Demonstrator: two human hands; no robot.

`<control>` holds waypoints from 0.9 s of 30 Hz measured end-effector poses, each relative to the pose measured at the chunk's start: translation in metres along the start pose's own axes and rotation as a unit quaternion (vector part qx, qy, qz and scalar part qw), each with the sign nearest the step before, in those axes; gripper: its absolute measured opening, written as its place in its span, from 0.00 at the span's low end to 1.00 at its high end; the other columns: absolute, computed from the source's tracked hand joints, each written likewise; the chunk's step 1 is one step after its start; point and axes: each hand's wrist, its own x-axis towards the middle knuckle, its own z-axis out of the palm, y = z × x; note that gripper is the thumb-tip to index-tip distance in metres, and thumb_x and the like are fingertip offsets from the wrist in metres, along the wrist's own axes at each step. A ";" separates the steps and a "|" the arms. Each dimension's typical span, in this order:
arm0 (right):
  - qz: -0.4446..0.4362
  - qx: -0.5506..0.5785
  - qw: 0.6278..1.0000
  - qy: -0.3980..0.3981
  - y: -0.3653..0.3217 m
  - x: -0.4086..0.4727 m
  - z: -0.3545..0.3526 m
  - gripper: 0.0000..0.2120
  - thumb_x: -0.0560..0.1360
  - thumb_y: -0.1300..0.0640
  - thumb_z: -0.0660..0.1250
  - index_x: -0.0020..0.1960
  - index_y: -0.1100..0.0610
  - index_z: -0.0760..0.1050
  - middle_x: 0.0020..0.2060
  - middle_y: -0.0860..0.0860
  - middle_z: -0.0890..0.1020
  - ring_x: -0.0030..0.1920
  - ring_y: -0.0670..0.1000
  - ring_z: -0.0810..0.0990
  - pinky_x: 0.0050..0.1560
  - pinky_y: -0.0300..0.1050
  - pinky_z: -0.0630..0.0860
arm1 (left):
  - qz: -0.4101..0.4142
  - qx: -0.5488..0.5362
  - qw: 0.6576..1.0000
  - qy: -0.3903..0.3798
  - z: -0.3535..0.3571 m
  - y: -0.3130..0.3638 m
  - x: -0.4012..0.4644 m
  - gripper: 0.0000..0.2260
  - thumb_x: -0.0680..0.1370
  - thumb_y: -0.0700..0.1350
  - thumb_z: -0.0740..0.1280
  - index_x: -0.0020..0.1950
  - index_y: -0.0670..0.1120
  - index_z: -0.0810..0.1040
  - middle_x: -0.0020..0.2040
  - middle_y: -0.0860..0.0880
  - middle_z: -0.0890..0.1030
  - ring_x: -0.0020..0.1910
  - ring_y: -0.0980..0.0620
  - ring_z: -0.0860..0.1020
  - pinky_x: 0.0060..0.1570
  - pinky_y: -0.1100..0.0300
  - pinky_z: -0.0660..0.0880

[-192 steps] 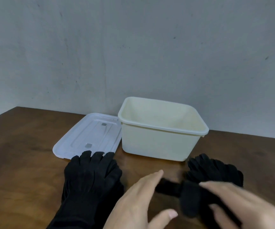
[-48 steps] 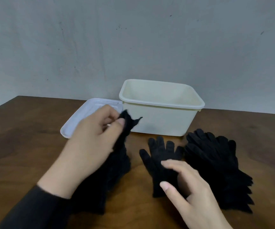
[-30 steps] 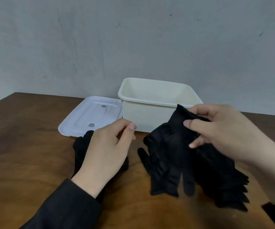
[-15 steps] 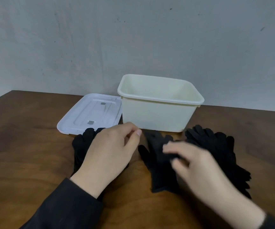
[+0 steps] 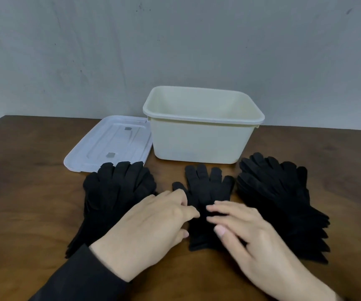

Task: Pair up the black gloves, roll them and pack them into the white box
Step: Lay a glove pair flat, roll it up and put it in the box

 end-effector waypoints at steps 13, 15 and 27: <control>0.011 -0.092 0.992 -0.083 0.009 -0.004 0.002 0.24 0.75 0.38 0.57 0.71 0.38 0.68 0.68 0.30 0.65 0.70 0.34 0.61 0.69 0.34 0.60 | 0.007 0.016 0.996 -0.086 0.000 0.003 0.003 0.25 0.81 0.57 0.62 0.77 0.61 0.60 0.77 0.64 0.57 0.74 0.61 0.57 0.73 0.58 0.56; 0.010 -0.089 0.995 -0.055 0.007 0.001 0.007 0.20 0.75 0.43 0.57 0.66 0.41 0.74 0.62 0.33 0.71 0.65 0.36 0.67 0.65 0.37 0.65 | 0.001 0.011 0.994 -0.107 -0.001 0.005 0.003 0.29 0.79 0.61 0.63 0.78 0.60 0.57 0.77 0.65 0.56 0.74 0.61 0.57 0.74 0.58 0.55; 0.079 0.075 0.994 0.015 0.006 0.006 0.000 0.10 0.74 0.38 0.62 0.52 0.37 0.78 0.48 0.36 0.80 0.52 0.37 0.76 0.49 0.35 0.72 | -0.088 -0.045 0.995 -0.018 -0.003 0.017 0.005 0.16 0.81 0.62 0.53 0.56 0.56 0.76 0.55 0.61 0.71 0.53 0.61 0.70 0.60 0.64 0.66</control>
